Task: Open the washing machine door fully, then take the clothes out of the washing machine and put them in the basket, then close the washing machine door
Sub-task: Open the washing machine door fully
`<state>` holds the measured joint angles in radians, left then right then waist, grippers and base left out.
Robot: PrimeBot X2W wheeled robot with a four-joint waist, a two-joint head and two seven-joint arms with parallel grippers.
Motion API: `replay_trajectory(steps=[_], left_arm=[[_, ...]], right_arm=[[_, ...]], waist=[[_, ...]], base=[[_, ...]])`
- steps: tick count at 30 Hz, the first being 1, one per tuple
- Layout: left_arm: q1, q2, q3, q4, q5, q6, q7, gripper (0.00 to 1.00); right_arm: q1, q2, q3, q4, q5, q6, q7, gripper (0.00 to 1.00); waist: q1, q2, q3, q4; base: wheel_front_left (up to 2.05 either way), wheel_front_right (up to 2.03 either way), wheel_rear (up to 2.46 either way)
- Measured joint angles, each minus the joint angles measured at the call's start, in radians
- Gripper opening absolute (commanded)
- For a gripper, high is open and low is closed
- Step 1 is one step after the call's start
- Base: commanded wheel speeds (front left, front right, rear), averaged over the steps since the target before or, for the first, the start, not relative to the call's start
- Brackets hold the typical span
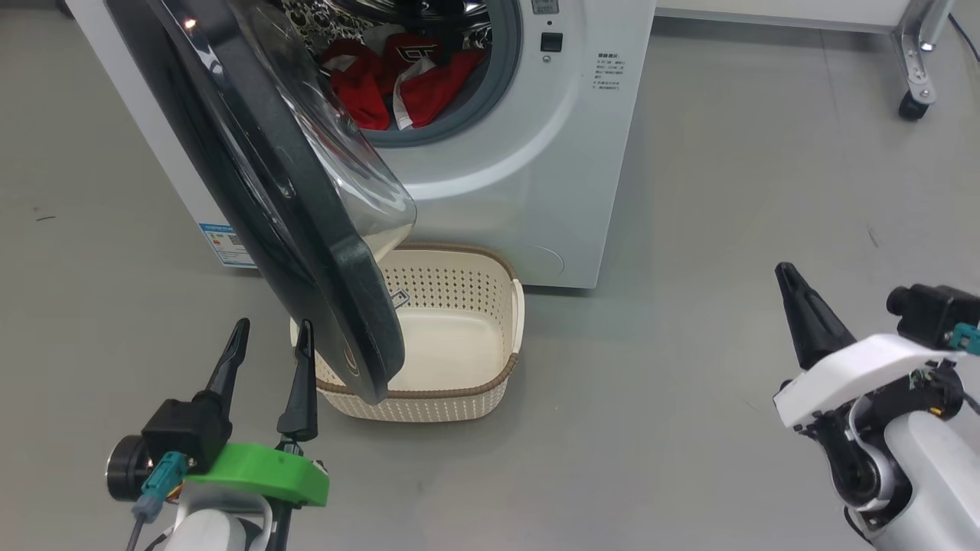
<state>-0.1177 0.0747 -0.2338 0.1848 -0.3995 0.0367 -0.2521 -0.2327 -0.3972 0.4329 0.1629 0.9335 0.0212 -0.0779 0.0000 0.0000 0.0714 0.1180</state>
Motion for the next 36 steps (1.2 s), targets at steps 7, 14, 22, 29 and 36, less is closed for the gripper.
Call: replay_trajectory(steps=[7,14,22,29,36], left_arm=[[0.034,-0.001,0.019,-0.003,0.0,-0.006,0.0,1.0],[0.046,-0.004,0.033,-0.006,0.0,-0.008,0.0,1.0],[0.047,-0.012,0.038,-0.006,0.0,-0.015,0.0,1.0],[0.048,-0.018,0.044,-0.007,0.004,-0.016,0.0,1.0],[0.055,-0.021,0.051,-0.009,0.005,-0.017,0.0,1.0]], right_arm=[[0.076,0.008,-0.007,-0.021,-0.063,-0.026,-0.117,0.0],[0.117,0.021,-0.003,-0.038,-0.104,-0.037,-0.161,1.0],[0.144,0.036,-0.001,-0.055,-0.128,-0.046,-0.165,1.0],[0.162,0.046,-0.006,-0.065,-0.145,-0.05,-0.165,1.0],[0.165,0.051,-0.012,-0.077,-0.16,-0.05,-0.165,1.0]], waist=[[0.0,0.0,-0.009,-0.015],[0.0,0.0,-0.012,-0.028],[0.0,0.0,-0.009,-0.032],[0.0,0.0,-0.007,-0.034],[0.0,0.0,-0.004,-0.034]], base=[[0.0,0.0,0.0],[0.0,0.0,0.0],[0.0,0.0,0.0],[0.0,0.0,0.0],[0.0,0.0,0.0]])
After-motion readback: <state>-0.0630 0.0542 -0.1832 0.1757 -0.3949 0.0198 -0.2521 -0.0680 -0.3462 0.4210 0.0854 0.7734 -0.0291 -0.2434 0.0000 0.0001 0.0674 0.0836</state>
